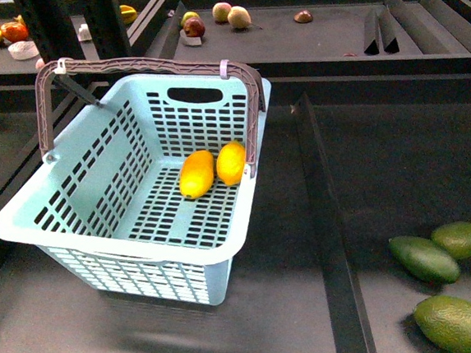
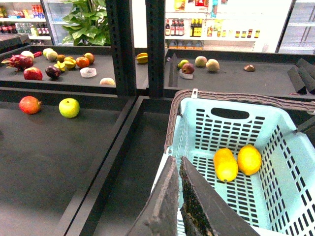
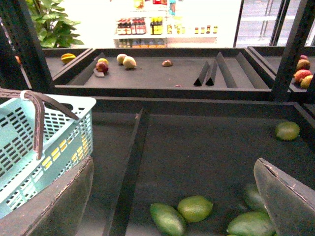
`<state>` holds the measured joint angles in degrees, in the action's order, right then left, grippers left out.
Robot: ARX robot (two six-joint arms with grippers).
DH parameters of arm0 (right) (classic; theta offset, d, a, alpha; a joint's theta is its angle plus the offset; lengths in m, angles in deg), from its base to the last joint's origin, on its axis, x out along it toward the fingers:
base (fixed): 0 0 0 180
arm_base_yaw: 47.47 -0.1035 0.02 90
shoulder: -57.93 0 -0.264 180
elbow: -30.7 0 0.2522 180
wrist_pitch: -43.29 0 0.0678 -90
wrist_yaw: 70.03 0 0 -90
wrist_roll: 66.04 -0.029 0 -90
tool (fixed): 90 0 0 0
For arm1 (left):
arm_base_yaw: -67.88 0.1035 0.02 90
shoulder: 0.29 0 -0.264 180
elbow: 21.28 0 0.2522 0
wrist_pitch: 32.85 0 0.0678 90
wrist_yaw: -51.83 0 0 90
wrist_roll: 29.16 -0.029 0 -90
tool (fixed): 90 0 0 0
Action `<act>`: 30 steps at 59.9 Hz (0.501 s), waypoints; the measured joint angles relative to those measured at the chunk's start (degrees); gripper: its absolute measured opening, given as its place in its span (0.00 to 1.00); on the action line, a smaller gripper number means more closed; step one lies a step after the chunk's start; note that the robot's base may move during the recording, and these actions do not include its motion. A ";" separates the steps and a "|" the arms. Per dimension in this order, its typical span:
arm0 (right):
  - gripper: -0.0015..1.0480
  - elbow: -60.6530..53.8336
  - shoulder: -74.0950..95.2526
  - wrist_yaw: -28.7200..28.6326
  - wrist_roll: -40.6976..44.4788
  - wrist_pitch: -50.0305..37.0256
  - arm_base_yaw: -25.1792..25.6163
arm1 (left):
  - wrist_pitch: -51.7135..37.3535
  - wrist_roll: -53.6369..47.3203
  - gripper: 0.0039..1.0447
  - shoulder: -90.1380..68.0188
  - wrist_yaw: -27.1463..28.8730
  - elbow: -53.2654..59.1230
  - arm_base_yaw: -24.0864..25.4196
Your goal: Pick lemon and mango into basket
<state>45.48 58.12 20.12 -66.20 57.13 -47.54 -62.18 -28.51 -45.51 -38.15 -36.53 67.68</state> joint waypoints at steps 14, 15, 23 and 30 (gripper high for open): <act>0.92 0.00 -0.02 0.00 0.00 0.00 0.00 | 9.97 -0.02 0.03 11.30 -0.02 0.61 0.00; 0.92 0.00 -0.02 -0.02 0.00 0.00 0.00 | 10.67 -0.02 0.03 12.04 0.00 0.61 0.00; 0.92 0.00 -0.02 0.00 0.00 0.00 0.00 | 15.82 -0.02 0.03 17.64 -0.02 0.61 0.00; 0.92 0.00 -0.02 0.00 0.00 0.00 0.00 | 19.54 -0.02 0.03 21.55 -0.02 0.63 0.00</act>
<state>45.48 58.09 20.12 -66.20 57.13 -47.54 -42.64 -28.53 -23.96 -38.18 -35.90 67.68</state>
